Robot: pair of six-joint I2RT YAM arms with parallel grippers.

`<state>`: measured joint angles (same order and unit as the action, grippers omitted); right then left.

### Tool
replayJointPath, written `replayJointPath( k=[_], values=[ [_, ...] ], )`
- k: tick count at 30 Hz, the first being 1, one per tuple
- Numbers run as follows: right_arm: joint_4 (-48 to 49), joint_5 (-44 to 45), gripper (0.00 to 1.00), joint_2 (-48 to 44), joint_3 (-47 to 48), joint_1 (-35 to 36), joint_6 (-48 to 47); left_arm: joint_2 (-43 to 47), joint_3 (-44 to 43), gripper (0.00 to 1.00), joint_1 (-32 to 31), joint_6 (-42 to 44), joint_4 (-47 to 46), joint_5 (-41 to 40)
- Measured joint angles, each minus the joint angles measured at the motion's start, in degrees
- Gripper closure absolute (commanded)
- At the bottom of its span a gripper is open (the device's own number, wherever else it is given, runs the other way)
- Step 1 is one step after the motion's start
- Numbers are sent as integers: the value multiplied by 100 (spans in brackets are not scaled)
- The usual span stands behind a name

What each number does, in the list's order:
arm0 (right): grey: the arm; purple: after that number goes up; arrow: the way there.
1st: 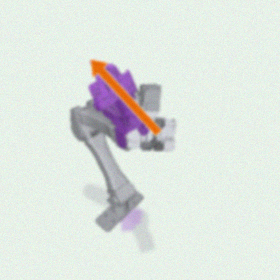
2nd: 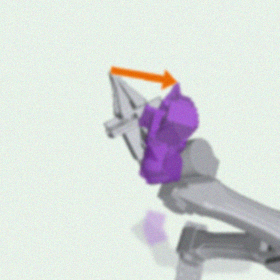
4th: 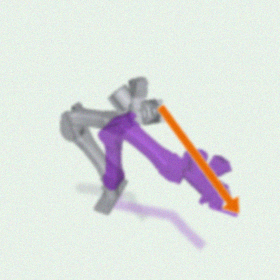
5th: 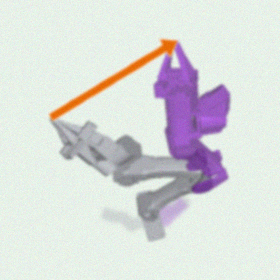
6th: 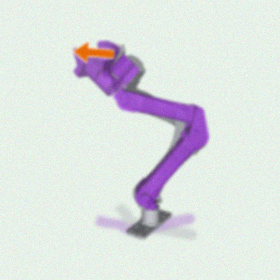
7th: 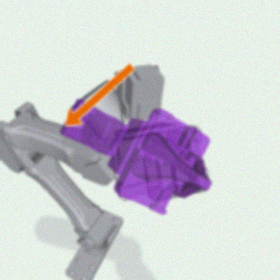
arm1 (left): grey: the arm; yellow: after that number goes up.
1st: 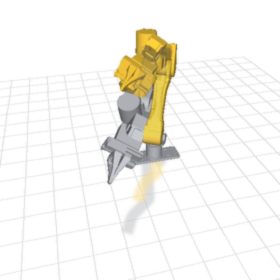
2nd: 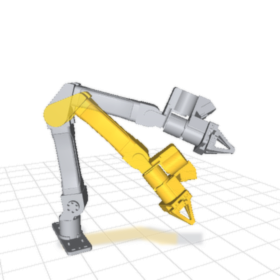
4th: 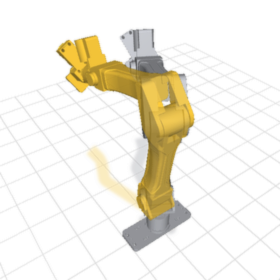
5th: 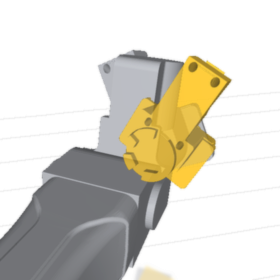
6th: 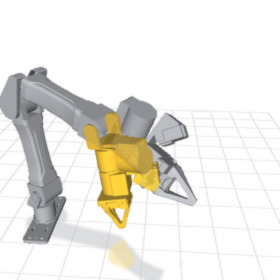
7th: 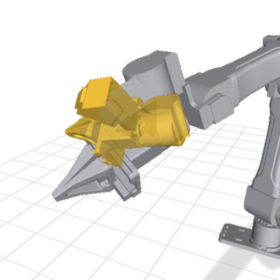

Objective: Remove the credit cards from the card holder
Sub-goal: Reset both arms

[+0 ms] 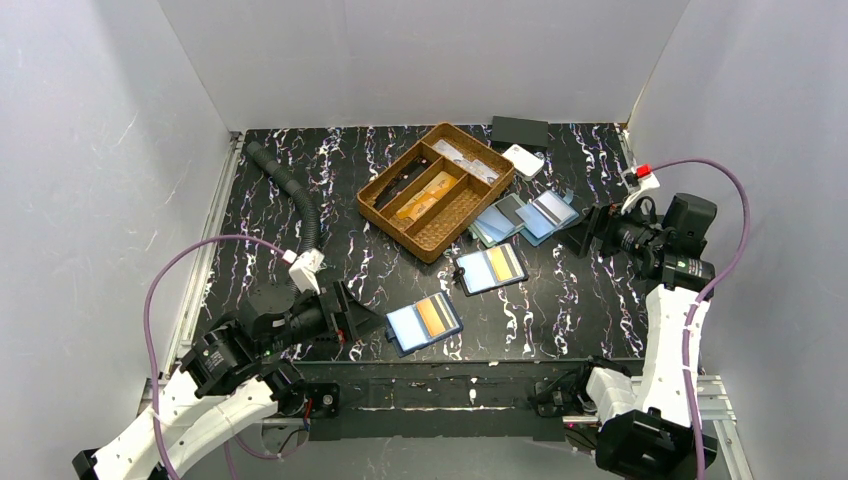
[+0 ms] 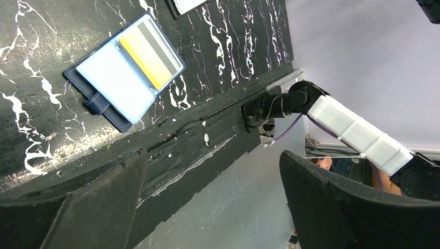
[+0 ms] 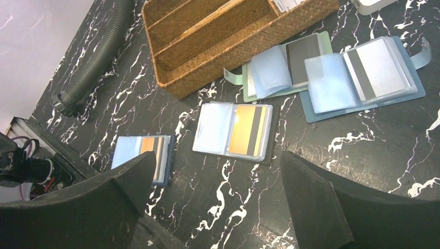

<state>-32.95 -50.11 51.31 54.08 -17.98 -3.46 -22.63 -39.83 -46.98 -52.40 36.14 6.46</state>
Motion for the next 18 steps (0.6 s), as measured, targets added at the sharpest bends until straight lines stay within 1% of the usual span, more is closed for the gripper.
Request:
replayJointPath(
  k=[6,11,18],
  values=[
    [2,-74,2,0,-46,0,-48,81,4,2,2,33,-68,85],
    [0,-125,2,105,-46,0,-157,133,109,2,2,37,-426,96],
    [-33,-367,2,586,-20,0,-365,-251,264,2,2,39,-979,249]
  ],
)
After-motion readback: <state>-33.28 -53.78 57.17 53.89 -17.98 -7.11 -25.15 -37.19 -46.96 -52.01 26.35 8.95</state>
